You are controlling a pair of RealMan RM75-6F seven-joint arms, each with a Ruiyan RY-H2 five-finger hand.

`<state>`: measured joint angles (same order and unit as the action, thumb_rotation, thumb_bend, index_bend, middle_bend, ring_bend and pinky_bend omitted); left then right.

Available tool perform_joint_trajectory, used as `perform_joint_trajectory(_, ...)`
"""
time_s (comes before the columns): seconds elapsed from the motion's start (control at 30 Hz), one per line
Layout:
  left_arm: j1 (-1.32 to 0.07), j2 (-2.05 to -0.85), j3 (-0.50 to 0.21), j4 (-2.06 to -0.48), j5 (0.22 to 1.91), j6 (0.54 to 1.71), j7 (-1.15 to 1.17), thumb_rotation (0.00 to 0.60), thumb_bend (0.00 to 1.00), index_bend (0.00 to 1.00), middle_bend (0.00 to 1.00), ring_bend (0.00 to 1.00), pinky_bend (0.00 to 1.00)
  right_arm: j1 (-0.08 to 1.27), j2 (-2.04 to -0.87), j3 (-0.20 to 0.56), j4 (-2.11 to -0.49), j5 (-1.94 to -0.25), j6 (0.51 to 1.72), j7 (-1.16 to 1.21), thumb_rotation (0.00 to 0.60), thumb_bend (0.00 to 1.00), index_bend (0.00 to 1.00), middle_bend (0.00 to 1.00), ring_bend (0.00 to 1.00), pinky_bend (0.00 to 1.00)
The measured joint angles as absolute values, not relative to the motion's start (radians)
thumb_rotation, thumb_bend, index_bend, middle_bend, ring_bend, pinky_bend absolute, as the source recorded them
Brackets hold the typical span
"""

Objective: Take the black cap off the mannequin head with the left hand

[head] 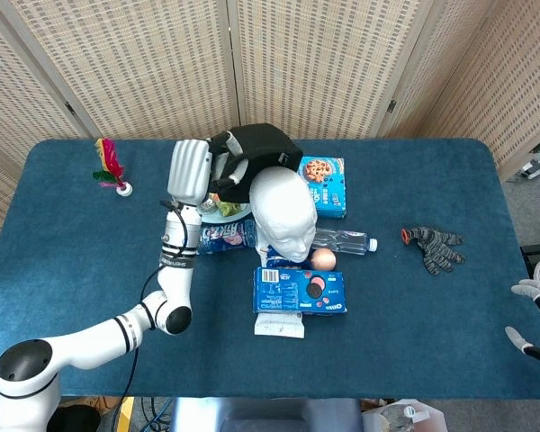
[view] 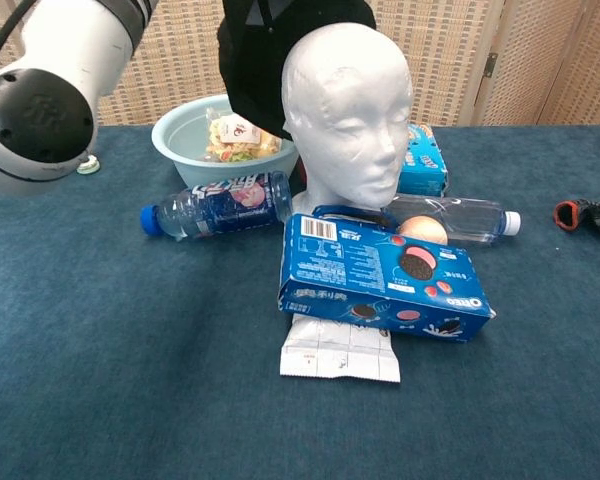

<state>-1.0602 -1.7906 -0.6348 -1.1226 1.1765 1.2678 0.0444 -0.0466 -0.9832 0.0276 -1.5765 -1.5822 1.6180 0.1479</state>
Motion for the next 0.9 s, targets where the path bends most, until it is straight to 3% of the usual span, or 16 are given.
perform_joint_trajectory(0.37, -0.938, -1.651, -0.568, -1.142, 1.222, 1.330, 0.005, 0.600, 0.29, 0.61, 0.95, 1.00, 1.00, -0.042, -0.982, 0.027, -1.575, -1.598, 1.621, 0.155, 0.600, 0.20, 0.33, 0.30, 0.23, 0.32)
perform_joint_trajectory(0.9, -0.663, -1.406, -0.355, -1.289, 1.353, 1.442, -0.032, 0.600, 0.29, 0.61, 0.95, 1.00, 1.00, -0.030, -0.973, 0.024, -1.594, -1.619, 1.616, 0.142, 0.600, 0.20, 0.33, 0.30, 0.23, 0.32)
